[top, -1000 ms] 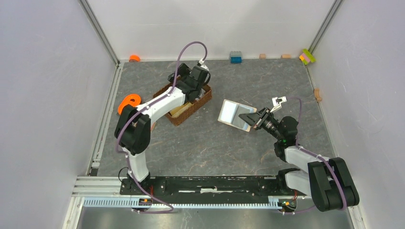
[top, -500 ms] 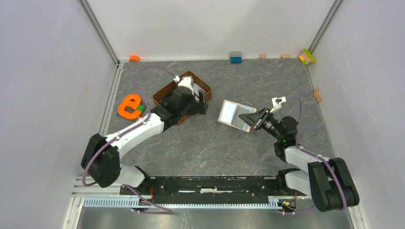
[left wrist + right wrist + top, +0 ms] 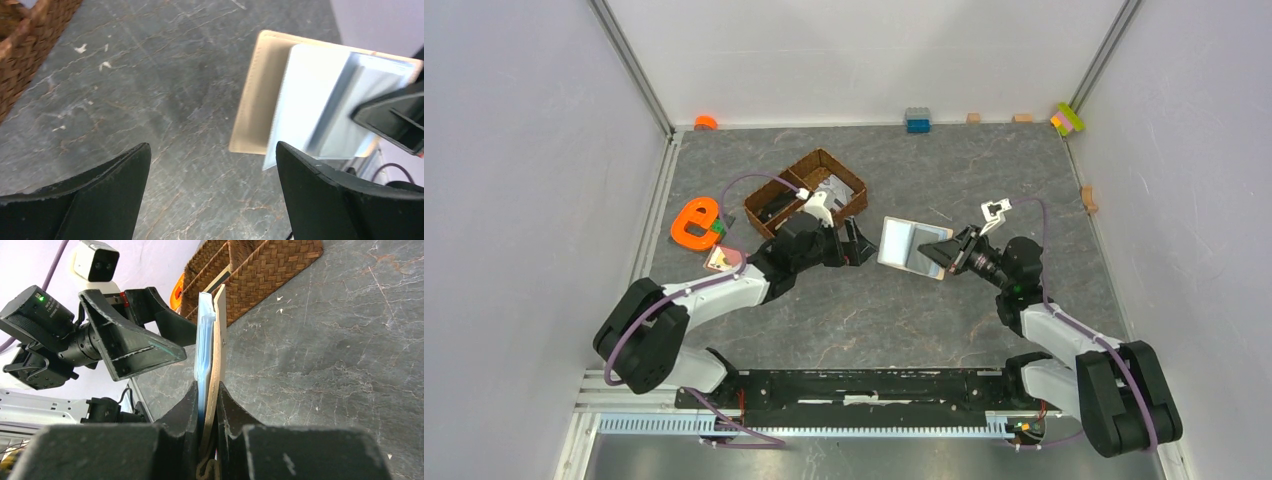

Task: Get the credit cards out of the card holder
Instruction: Remove the credit card from the card holder.

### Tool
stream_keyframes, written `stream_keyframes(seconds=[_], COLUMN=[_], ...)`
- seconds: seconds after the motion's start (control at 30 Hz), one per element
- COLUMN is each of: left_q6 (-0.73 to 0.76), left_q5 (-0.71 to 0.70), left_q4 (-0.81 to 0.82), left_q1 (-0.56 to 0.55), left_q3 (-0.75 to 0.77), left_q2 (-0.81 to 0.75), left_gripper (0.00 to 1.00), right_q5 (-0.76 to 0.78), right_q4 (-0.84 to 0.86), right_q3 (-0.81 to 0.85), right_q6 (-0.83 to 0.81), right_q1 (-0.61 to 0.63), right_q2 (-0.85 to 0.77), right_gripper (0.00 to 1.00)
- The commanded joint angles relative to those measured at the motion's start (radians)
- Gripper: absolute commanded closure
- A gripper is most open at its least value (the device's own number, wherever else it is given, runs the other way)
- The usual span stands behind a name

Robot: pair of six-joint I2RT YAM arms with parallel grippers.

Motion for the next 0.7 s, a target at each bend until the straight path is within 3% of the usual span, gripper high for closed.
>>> stream_keyframes(seconds=[0.0, 0.33, 0.67], left_q6=[-0.056, -0.061, -0.068], left_q5=[0.113, 0.249, 0.261], left_q4=[0.256, 0.405, 0.460], left_q1=[0.006, 0.006, 0.009], left_q3=[-0.068, -0.079, -0.110], left_q2=[-0.048, 0.012, -0.022], left_gripper=[0.00, 0.00, 0.00], right_q5=[-0.014, -0.086, -0.119], right_q4=[0.051, 0.161, 0.258], right_q3=[0.027, 0.023, 0.015], right_q6=[-0.010, 0.044, 0.105], right_q1=[0.012, 0.044, 0.075], right_q2=[0.000, 0.051, 0.065], right_gripper=[0.98, 0.99, 0.99])
